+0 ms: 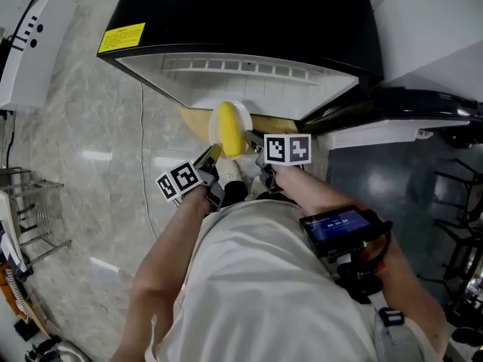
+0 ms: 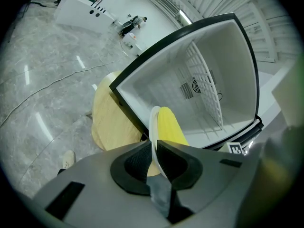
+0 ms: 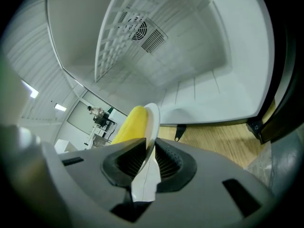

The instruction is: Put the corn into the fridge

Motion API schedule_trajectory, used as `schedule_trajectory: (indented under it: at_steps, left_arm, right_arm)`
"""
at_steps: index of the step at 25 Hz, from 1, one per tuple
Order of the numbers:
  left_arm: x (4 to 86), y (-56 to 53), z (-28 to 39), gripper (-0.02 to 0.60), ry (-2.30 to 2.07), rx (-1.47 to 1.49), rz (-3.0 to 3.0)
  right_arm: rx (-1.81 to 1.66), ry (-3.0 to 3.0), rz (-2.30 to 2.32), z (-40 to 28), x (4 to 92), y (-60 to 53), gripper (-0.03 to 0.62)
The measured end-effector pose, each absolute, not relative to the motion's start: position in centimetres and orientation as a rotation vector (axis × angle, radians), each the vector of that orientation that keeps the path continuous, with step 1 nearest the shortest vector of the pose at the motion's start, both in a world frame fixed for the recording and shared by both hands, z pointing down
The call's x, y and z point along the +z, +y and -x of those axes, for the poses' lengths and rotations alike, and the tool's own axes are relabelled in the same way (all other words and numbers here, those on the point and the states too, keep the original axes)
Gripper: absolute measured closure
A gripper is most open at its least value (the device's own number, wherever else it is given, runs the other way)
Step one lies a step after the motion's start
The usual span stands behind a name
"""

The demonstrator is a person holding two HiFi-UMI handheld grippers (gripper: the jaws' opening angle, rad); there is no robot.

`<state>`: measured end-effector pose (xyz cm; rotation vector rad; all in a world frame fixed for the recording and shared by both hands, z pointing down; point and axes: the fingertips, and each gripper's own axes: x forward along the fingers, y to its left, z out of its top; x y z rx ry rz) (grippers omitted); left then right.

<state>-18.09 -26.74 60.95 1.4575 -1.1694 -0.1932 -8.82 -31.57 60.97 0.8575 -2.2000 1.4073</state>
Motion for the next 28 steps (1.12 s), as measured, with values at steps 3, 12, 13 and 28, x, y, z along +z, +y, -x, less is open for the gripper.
schedule_trajectory:
  at_steps: [3, 12, 13, 28]
  left_arm:
    - [60.7, -26.4, 16.9, 0.539, -1.166, -0.201, -1.454]
    - [60.9, -26.5, 18.0, 0.538, -1.165, -0.205, -1.464]
    - [60.7, -26.4, 18.1, 0.538, -1.167, -0.208, -1.469]
    - [61.6, -26.0, 17.8, 0.55, -1.168, -0.286, -1.428]
  right_arm:
    - [1.4, -2.199, -0.861, 7.7, 60.6, -31.3, 0.537]
    - [1.375, -2.21, -0.852, 8.9, 61.0, -31.6, 0.537]
    - [1.371, -2.211, -0.847, 9.0, 60.9, -31.5, 0.537]
    - [1.331, -2.205, -0.814, 8.9, 62.0, -31.2, 0.537]
